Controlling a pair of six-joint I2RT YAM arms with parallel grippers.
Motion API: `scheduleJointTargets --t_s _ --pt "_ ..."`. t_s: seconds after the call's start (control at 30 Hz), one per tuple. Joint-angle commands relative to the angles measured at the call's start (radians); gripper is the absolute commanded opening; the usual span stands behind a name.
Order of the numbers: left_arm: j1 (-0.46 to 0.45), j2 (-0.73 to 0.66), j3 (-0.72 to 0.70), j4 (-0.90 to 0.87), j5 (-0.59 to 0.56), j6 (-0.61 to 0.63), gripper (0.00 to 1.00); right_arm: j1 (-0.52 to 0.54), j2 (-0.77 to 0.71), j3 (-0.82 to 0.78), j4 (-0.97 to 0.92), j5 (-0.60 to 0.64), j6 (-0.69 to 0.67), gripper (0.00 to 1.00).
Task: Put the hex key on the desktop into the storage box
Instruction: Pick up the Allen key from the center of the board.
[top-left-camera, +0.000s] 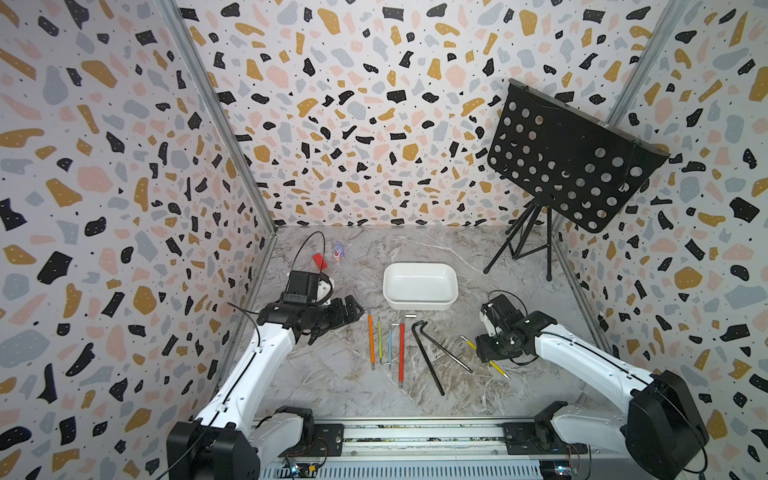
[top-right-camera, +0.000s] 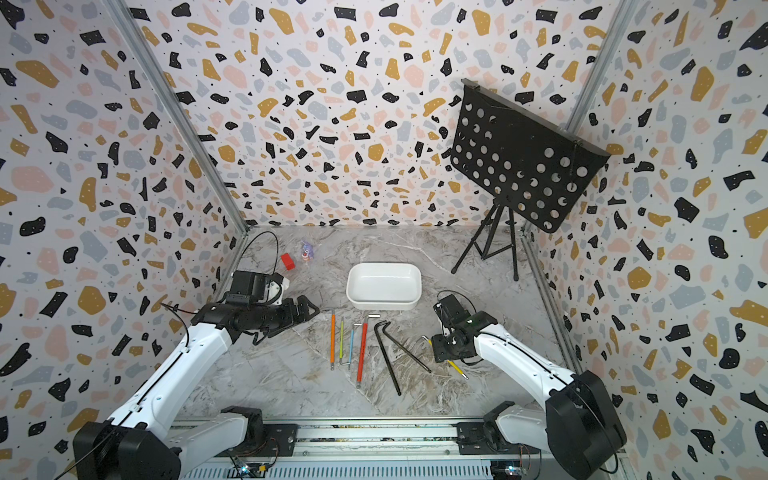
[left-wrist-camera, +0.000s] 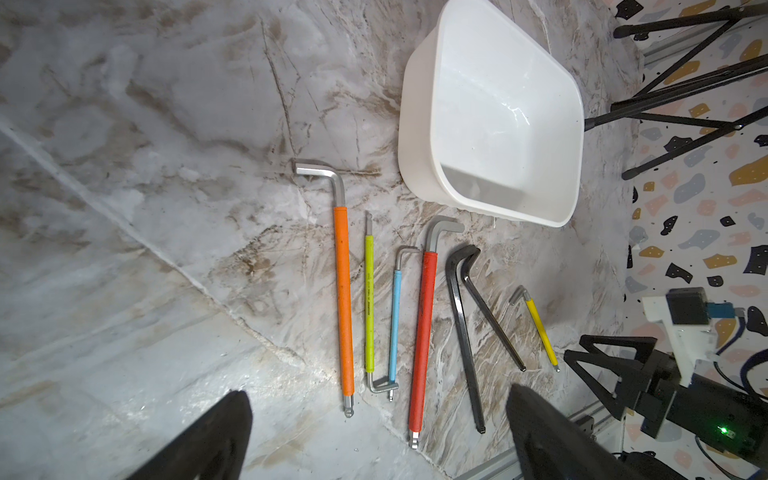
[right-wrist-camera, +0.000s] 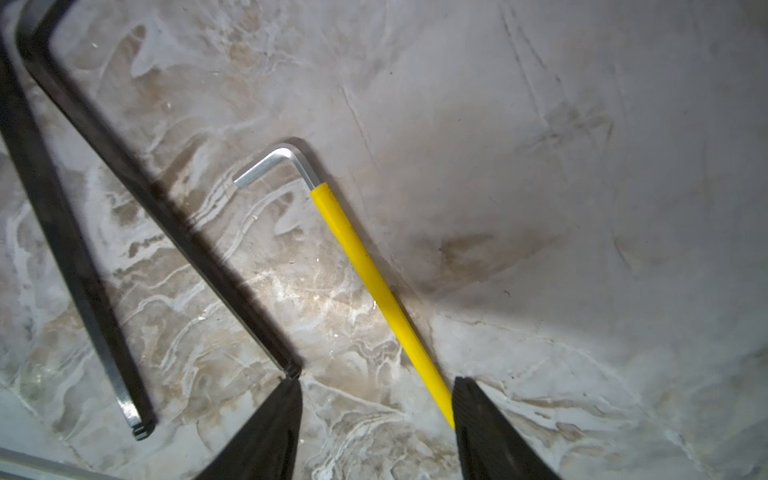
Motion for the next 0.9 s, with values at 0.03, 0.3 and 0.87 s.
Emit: scheduleJointTargets --t_s 0.03,0.3,0.87 --pt "-0.002 0.001 -0.014 -0.001 0.011 0.014 1.00 0.008 0.020 -0.012 0.033 0.017 0.010 0.60" --pt "-0.002 -0.004 -0.018 -0.002 0.012 0.013 1.00 0.022 0.071 -0.026 0.086 0.009 0.024 0.58" --pt "-0.002 -0.024 -0.031 -0.006 0.013 0.012 1.00 0.045 0.160 -0.037 0.144 0.020 0.055 0.57"
